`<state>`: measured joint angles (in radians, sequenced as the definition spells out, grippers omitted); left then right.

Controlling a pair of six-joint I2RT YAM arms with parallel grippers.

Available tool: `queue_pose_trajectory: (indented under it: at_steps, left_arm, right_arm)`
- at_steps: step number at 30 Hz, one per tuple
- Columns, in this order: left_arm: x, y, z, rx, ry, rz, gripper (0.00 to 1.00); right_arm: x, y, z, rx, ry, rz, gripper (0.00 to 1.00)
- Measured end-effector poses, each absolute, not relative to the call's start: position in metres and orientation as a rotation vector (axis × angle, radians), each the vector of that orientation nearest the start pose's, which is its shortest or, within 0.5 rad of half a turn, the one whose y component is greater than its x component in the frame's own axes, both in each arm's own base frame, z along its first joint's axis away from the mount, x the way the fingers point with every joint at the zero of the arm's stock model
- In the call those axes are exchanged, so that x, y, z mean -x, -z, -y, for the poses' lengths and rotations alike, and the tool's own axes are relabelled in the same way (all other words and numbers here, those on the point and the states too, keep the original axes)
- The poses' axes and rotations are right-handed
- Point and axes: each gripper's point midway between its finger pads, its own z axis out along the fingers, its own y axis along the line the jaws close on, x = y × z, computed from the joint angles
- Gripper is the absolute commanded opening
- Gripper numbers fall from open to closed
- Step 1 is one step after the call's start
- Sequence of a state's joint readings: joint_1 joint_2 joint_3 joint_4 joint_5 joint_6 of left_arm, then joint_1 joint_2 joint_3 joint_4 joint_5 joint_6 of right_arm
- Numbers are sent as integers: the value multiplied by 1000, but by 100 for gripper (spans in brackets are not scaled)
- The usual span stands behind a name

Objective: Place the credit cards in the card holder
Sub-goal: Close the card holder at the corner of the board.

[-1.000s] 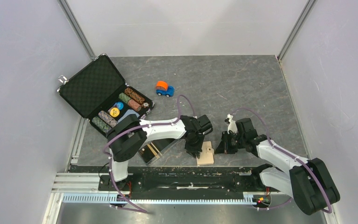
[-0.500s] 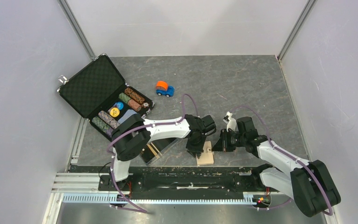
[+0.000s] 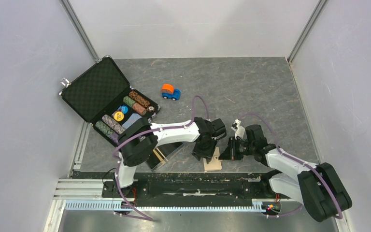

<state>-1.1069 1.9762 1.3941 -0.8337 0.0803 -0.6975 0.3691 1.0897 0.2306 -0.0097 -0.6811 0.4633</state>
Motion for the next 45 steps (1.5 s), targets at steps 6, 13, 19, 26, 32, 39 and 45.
queue_pose_trajectory:
  at_steps: [6, 13, 19, 26, 32, 39, 45]
  left_arm:
    - [-138, -37, 364, -580, 517, -2950, 54]
    - [-156, -54, 369, -345, 852, -2863, 56]
    - [-152, -43, 383, -274, 998, -2869, 47]
    - [-149, -38, 393, -266, 1075, -2875, 34]
    - [-146, -34, 396, -270, 1099, -2893, 24]
    - [-145, -31, 396, -269, 1076, -2915, 2]
    - [-144, -35, 395, -279, 1032, -2934, 2]
  right_arm:
    - [-144, -23, -191, 195, -1198, -2519, 13]
    - [-144, -23, -191, 189, -1204, -2508, 13]
    - [-144, -23, -191, 177, -1210, -2504, 13]
    - [-143, -23, -192, 164, -1220, -2493, 13]
    - [-142, -22, -192, 145, -1237, -2479, 13]
    - [-142, -23, -193, 134, -1246, -2474, 13]
    - [-141, -23, -193, 134, -1255, -2475, 13]
